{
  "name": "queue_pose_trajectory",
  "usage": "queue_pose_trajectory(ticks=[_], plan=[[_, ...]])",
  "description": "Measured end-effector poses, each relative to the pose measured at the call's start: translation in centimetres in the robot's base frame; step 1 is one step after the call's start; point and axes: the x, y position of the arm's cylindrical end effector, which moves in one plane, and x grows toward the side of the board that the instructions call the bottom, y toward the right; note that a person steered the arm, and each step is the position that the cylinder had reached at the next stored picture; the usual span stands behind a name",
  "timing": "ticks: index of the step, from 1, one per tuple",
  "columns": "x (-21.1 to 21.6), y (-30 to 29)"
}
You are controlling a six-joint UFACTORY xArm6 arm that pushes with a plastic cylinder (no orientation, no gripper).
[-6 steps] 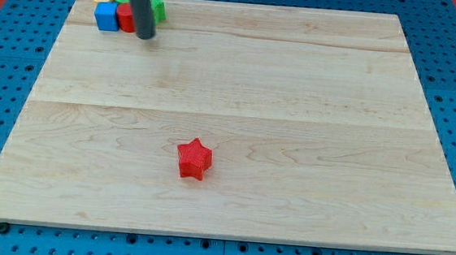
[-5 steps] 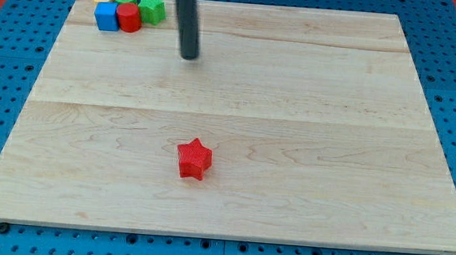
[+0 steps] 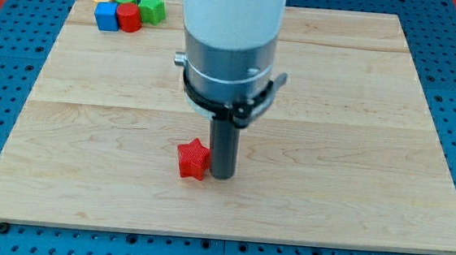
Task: Place the red star near the left center
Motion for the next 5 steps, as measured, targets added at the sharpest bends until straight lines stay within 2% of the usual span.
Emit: queue_pose_trajectory(ticks=[1, 2, 3, 4, 5], plan=[[-1.5, -5.9], [-2.0, -9.2], [0.2, -11.5], [-1.3, -15.2], [-4.8, -16.1]])
